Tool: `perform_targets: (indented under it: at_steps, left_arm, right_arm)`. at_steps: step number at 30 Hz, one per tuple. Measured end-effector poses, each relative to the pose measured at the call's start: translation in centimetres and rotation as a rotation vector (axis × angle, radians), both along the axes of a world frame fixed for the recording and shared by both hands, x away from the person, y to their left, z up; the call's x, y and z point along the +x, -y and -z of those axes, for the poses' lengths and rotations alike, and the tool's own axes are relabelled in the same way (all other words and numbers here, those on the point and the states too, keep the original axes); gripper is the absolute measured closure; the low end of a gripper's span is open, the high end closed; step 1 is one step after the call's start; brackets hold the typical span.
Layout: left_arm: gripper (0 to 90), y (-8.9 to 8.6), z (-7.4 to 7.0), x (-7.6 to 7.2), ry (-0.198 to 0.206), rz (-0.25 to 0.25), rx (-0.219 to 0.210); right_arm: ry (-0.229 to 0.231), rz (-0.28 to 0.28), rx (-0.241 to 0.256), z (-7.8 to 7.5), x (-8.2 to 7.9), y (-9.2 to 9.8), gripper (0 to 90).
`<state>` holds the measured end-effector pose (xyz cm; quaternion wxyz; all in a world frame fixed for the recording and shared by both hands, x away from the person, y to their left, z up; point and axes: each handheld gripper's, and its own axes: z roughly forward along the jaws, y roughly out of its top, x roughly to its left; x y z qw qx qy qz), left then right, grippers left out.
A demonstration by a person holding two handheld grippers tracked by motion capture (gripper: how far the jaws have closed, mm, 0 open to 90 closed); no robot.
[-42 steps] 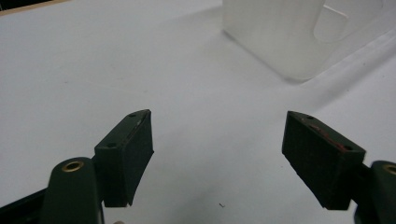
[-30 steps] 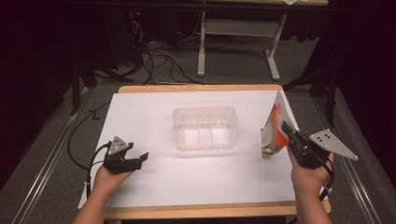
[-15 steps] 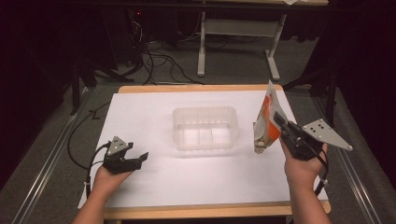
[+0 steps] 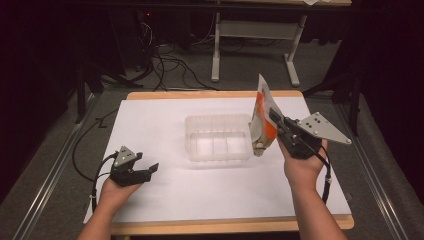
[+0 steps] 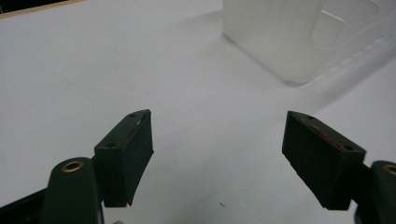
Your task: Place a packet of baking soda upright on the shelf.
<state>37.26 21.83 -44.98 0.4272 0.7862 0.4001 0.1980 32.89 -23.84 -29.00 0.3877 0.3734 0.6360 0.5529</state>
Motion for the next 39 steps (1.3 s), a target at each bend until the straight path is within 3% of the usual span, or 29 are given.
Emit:
perform_targets:
  at_steps: [17, 27, 39]
  left_arm:
    - [25.0, -0.1, -0.1, -0.1, 0.002, 0.003, -0.007]
    - [25.0, -0.1, -0.1, 0.0, 0.002, 0.008, -0.014]
    - [25.0, -0.2, -0.2, -0.1, 0.005, 0.007, -0.020]
  right_arm:
    - [-0.027, -0.130, -0.001, 1.6, 3.1, -7.8, 90.0]
    - [-0.039, -0.150, -0.019, 2.6, 4.9, -10.7, 90.0]
    - [-0.060, -0.146, -0.012, 3.8, 6.9, -12.4, 90.0]
